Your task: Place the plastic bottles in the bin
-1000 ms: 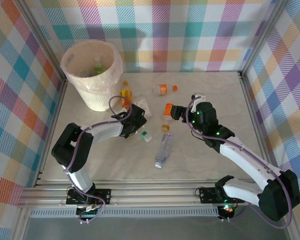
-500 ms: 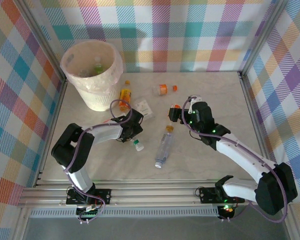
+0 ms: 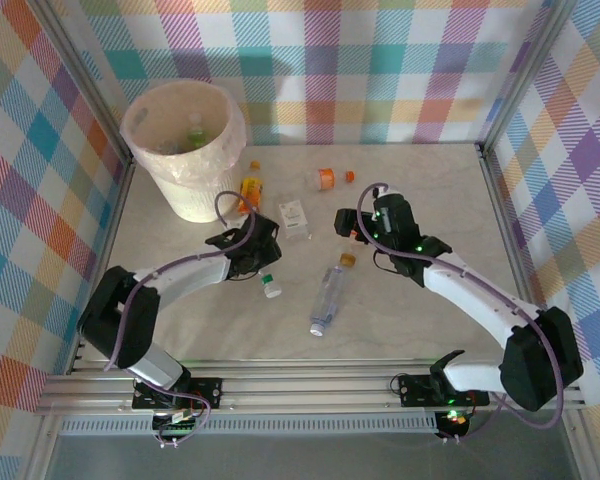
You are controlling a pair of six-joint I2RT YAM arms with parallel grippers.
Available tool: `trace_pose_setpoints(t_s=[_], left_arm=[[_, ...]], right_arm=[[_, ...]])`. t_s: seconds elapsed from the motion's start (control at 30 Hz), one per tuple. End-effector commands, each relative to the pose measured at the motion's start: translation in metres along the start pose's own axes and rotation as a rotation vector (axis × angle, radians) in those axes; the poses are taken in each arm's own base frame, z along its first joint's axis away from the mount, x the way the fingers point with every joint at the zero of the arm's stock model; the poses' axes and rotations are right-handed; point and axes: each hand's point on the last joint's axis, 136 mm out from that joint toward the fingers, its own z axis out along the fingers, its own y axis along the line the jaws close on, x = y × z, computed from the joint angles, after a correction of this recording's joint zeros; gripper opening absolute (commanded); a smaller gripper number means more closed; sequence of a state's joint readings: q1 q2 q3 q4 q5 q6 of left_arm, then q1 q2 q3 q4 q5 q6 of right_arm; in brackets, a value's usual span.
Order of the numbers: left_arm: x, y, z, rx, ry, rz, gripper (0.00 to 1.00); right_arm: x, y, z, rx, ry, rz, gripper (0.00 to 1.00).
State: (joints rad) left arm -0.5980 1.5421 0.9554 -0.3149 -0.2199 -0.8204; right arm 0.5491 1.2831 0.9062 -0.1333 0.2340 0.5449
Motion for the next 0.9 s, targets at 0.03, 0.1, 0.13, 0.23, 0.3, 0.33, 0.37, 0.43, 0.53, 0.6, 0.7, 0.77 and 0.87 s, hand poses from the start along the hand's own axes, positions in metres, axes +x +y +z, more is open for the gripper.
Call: trace_pose_setpoints(t_s=[0.03, 0.1, 0.13, 0.23, 0.3, 0.33, 0.37, 0.43, 0.53, 0.6, 0.7, 0.77, 0.87], left_arm=[[-0.026, -0.038, -0.033, 0.141, -0.068, 0.126, 0.52], [-0.044, -0.057, -0.053, 0.219, -0.13, 0.157, 0.51], [-0.053, -0.064, -0.063, 0.244, -0.165, 0.173, 0.51], [-0.084, -0.077, -0.096, 0.273, -0.287, 0.215, 0.52], [-0.109, -0.085, -0.117, 0.264, -0.372, 0.242, 0.52], [-0.124, -0.09, -0.128, 0.257, -0.407, 0.251, 0.52], [-0.137, -0.093, -0.135, 0.244, -0.423, 0.26, 0.51], [-0.164, -0.1, -0.147, 0.233, -0.455, 0.257, 0.51], [-0.208, -0.113, -0.169, 0.247, -0.54, 0.257, 0.51], [-0.237, -0.118, -0.186, 0.239, -0.621, 0.263, 0.51], [-0.276, -0.12, -0.205, 0.194, -0.709, 0.268, 0.51], [-0.298, -0.116, -0.21, 0.127, -0.757, 0.281, 0.51], [-0.327, -0.105, -0.213, 0.044, -0.814, 0.295, 0.51]], right_arm=[[0.007, -0.021, 0.007, 0.125, 0.035, 0.106, 1.0], [0.011, -0.024, 0.01, 0.146, 0.056, 0.105, 1.0], [0.013, -0.025, 0.012, 0.153, 0.066, 0.106, 1.0], [0.015, -0.025, 0.015, 0.161, 0.083, 0.108, 1.0], [0.014, -0.023, 0.015, 0.15, 0.08, 0.113, 1.0], [0.013, -0.02, 0.015, 0.138, 0.077, 0.116, 1.0], [0.012, -0.018, 0.015, 0.127, 0.075, 0.117, 1.0], [0.01, -0.014, 0.015, 0.106, 0.074, 0.117, 1.0], [0.011, -0.009, 0.014, 0.081, 0.082, 0.113, 1.0], [0.011, -0.007, 0.013, 0.069, 0.09, 0.107, 1.0], [0.013, -0.008, 0.01, 0.067, 0.096, 0.094, 1.0], [0.013, -0.009, 0.006, 0.069, 0.094, 0.086, 1.0], [0.014, -0.012, 0.0, 0.07, 0.084, 0.078, 1.0]])
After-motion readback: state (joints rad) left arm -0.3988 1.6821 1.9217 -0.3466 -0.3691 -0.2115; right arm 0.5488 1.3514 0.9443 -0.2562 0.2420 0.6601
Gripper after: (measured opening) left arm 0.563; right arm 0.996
